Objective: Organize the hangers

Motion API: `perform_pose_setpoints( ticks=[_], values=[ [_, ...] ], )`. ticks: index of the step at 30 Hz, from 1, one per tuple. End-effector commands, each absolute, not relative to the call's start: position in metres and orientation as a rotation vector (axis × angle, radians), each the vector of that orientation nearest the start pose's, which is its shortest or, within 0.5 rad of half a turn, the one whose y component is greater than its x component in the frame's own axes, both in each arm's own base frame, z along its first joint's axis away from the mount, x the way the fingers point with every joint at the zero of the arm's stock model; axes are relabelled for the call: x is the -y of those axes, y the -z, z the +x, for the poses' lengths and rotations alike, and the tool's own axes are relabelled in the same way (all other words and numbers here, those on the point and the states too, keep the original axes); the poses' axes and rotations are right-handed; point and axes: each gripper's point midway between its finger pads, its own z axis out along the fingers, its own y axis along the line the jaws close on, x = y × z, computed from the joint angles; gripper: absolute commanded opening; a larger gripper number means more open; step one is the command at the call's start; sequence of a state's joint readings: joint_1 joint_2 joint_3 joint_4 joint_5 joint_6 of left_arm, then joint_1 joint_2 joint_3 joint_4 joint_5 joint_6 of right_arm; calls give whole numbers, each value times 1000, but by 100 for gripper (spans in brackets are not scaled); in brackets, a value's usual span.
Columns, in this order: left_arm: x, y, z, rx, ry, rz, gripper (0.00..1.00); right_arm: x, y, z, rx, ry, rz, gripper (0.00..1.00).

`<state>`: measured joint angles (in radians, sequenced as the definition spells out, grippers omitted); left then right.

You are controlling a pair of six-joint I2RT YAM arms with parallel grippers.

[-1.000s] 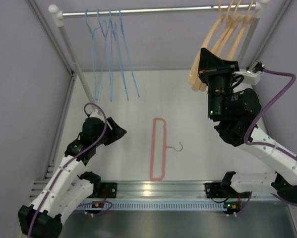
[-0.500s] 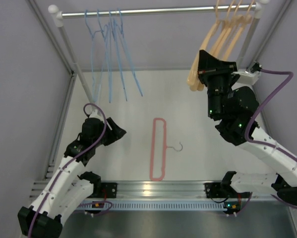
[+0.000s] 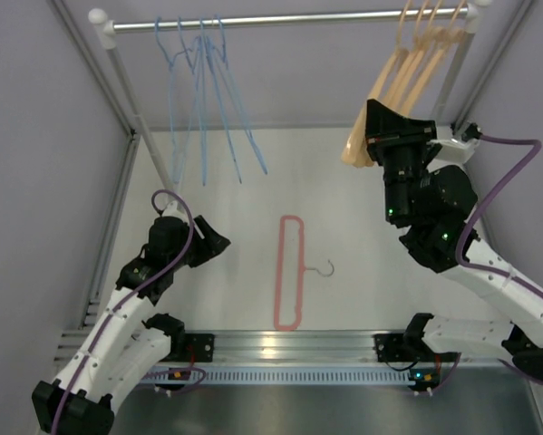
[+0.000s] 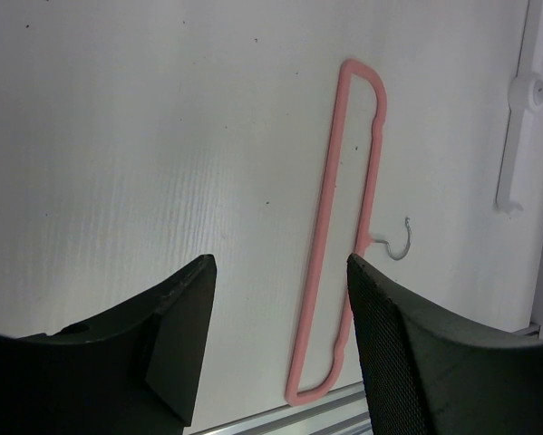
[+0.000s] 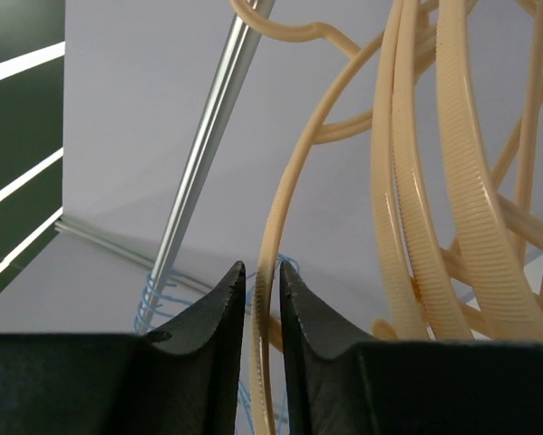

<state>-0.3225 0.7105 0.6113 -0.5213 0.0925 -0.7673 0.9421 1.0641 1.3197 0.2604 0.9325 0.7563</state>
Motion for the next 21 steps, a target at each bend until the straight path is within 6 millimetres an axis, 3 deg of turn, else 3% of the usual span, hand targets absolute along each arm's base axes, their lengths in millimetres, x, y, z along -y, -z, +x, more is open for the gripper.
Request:
perform_pose_setpoints(
  ticks=[1,7,14,21],
  values=[
    [121,-162,227,-2207,698,-439,64,-158,-549,270,-1044,-1004,788,21],
    [122,-162,227,-2209,703,-443,64,-150,-550,259,-1046,-1040,779,39],
    [122,-164,226,-2202,707,-439,64,-148,-547,244,-1084,-1098,721,45],
    [122,-164,226,-2202,712,-444,64,-174,-524,231,-1291,-1068,501,51]
  ],
)
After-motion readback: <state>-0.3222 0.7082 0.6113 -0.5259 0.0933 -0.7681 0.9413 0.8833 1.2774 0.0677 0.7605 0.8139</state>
